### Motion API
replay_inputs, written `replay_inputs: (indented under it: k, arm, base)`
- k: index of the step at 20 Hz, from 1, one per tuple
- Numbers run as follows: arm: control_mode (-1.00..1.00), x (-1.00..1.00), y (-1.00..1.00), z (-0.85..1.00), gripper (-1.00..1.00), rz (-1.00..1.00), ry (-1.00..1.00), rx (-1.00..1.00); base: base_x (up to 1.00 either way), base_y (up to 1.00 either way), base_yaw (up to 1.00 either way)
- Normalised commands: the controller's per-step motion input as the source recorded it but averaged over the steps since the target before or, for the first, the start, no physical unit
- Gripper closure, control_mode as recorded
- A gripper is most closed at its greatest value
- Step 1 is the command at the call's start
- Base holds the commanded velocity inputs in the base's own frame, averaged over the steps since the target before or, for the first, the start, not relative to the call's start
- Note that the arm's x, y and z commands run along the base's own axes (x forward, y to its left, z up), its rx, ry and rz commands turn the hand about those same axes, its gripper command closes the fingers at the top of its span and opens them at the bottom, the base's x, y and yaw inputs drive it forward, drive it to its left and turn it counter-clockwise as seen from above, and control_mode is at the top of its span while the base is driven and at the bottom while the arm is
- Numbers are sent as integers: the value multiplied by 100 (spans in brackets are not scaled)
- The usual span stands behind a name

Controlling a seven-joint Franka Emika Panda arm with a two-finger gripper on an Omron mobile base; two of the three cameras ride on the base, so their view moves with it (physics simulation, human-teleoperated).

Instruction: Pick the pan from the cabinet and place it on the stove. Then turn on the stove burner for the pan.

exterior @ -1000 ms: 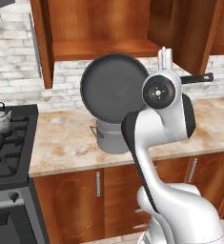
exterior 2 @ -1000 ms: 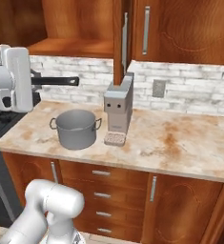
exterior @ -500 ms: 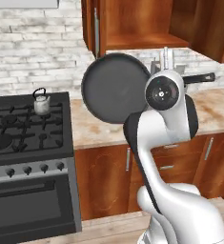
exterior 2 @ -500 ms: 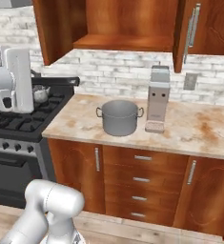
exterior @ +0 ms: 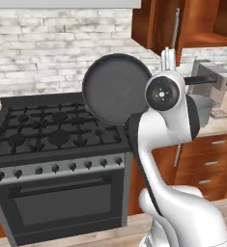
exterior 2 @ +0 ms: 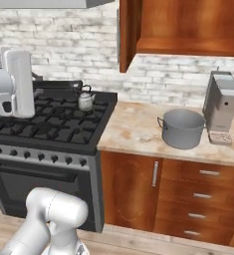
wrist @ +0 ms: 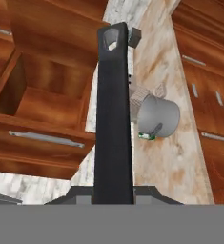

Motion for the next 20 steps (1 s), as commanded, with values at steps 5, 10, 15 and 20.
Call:
replay_inputs:
  k: [5,10,15,20]
  arm:
    - [100,0,0,0,100,0,0,0]
    - [100,0,0,0,100,0,0,0]
    - [100,0,0,0,100,0,0,0]
    - [100,0,0,0,100,0,0,0]
  base:
    - [26,74,0]
    - [43,47,-1]
    - [44,42,-1]
    - [53,33,-5]
